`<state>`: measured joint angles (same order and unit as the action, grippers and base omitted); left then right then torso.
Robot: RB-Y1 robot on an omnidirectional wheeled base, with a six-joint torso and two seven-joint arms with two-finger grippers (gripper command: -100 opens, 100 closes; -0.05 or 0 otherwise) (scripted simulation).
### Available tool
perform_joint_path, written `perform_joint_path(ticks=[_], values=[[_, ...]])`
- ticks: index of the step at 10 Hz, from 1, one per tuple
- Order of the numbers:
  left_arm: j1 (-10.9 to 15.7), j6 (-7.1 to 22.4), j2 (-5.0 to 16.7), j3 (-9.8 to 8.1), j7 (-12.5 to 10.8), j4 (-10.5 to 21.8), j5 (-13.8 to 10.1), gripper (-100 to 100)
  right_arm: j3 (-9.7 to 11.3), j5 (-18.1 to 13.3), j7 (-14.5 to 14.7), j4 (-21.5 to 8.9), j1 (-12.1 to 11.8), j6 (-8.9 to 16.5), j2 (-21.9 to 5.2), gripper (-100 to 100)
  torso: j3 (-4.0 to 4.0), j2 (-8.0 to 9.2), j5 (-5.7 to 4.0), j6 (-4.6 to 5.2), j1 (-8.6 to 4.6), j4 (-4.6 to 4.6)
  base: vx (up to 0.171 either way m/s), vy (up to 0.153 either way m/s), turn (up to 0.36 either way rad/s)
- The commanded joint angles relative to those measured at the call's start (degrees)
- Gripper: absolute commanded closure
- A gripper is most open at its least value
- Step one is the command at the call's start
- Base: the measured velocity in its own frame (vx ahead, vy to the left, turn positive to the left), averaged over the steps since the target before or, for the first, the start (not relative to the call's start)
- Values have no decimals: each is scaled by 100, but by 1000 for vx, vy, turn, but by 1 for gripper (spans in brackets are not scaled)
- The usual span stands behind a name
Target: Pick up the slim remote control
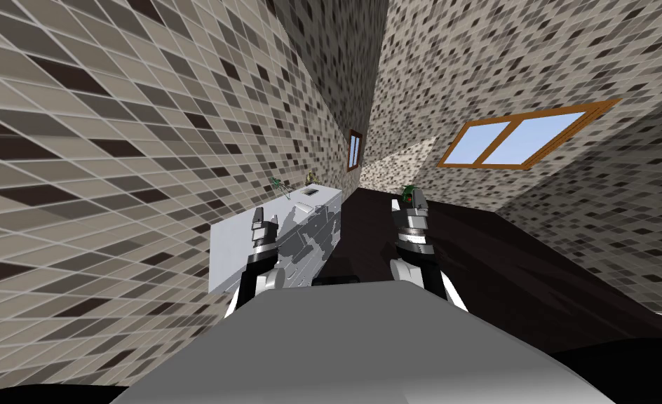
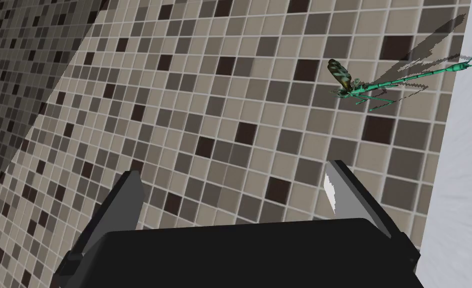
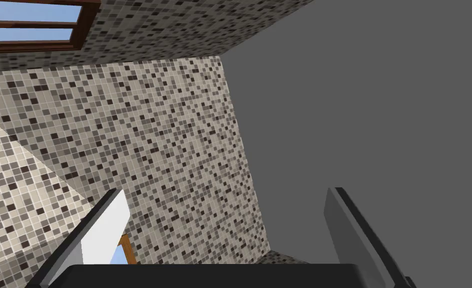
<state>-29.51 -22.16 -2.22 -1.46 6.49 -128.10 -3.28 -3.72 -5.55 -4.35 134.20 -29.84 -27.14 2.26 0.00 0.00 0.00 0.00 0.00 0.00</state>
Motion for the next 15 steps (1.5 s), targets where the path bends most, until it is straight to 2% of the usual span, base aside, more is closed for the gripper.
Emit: perform_joint_path(ticks=[1, 3, 4, 6, 7, 9, 10, 11, 12, 13, 14, 15], values=[[43, 95, 286, -29, 15, 37, -92, -100, 0, 0, 0, 0, 0, 0, 0, 0, 0, 0, 0, 0, 0, 0, -11, -5, -26], [147, 316, 634, -100, 52, 118, -308, -100, 0, 0, 0, 0, 0, 0, 0, 0, 5, 9, 0, 1, 0, 2, -37, -7, -48], [147, 316, 721, -100, 52, 118, -308, -100, 0, 0, 0, 0, 1, 0, 0, 0, 8, 15, 0, 1, 0, 3, -36, -2, -13], [308, 648, 1102, -212, 111, 233, -633, -100, 0, 0, 0, 0, 1, 0, 0, 0, 9, 15, 0, 1, 2, 3, -50, -5, -52], [308, 648, 1171, -212, 111, 233, -633, -100, 0, 0, 0, 0, 1, 0, 0, 0, 12, 21, 0, 1, 0, 4, -47, -11, -26], [516, 1016, 1562, -357, 190, 369, -1022, -100, 0, 0, 0, 0, 1, 0, 0, 0, 10, 17, 0, 1, -2, 4, -57, -12, -74], [516, 1073, 1641, -357, 190, 369, -1051, -100, 0, 0, 0, 0, 1, 0, 0, 0, 13, 23, 0, 1, -1, 5, -54, -4, -30], [634, 1307, 1845, -439, 236, 441, -1284, -100, 0, 0, 0, 0, 1, 0, 0, 0, 12, 21, 0, 0, 0, 5, -61, -7, -64], [634, 1314, 1885, -439, 236, 441, -1291, -100, 0, 0, 0, 0, 1, 0, 0, 0, 13, 22, 0, 1, 1, 5, -50, -8, -34], [760, 1542, 2114, -528, 284, 515, -1534, -100, 0, 0, 0, 0, 0, 0, 0, 0, 12, 19, 0, 0, -1, 5, -58, -19, -75], [760, 1574, 2134, -528, 284, 515, -1549, -100, 0, 0, 0, 0, 1, 0, 0, 0, 12, 21, -1, 1, -3, 5, -47, -11, -35], [891, 1803, 2385, -621, 335, 591, -1797, -100, 0, 0, 0, 0, 0, 0, 0, 0, 11, 18, 0, -1, -2, 4, -52, -9, -84]])
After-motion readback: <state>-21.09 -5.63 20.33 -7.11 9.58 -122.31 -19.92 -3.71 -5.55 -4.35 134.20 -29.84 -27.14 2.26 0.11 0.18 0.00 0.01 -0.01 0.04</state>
